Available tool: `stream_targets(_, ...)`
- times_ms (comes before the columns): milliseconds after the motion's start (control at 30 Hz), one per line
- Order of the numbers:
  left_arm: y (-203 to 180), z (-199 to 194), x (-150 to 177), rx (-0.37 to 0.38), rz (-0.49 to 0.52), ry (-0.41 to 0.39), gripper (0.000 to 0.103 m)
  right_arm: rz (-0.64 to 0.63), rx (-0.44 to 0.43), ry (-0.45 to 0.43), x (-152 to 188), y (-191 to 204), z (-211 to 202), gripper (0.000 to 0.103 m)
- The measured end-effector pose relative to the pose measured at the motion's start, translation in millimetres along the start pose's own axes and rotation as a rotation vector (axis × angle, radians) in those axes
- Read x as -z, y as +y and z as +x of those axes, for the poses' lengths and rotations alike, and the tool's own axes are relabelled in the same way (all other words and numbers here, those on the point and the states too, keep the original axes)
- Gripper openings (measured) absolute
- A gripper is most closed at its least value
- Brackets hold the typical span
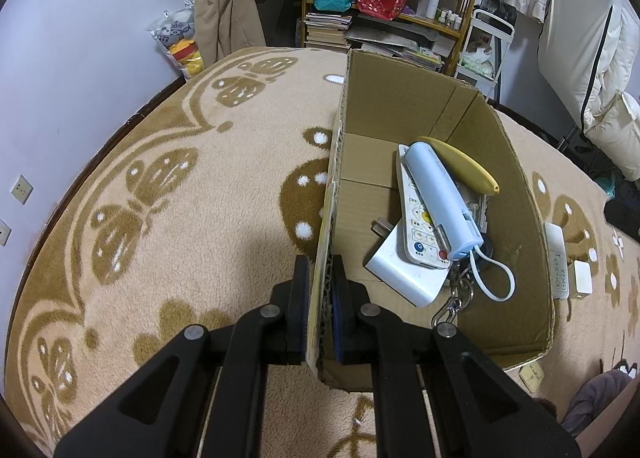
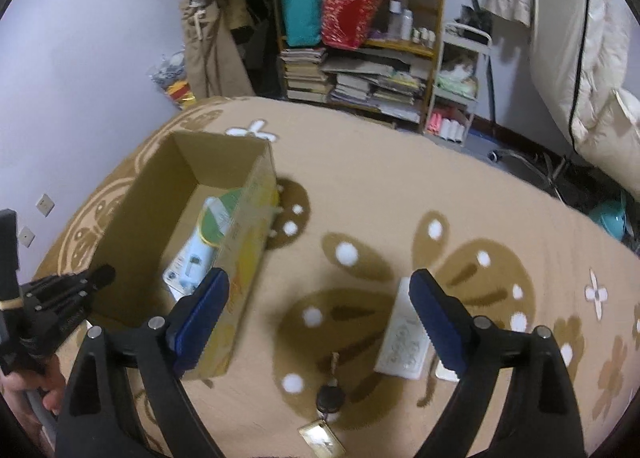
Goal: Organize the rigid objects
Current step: 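Move the right gripper to the car key and grasp it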
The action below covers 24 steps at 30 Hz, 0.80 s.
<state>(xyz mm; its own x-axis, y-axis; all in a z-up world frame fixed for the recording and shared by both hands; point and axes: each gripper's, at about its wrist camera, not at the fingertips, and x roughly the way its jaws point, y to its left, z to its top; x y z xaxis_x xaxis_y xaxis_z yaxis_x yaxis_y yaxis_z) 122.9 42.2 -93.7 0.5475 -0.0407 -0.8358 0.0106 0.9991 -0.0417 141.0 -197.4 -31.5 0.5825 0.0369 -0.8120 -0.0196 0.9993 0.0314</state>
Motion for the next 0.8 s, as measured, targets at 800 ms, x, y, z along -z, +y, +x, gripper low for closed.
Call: stream_targets(800,1,0,0,0.000,0.000,0.000,0.010,0.062,0.004,0.133,62,-10,35,0.096)
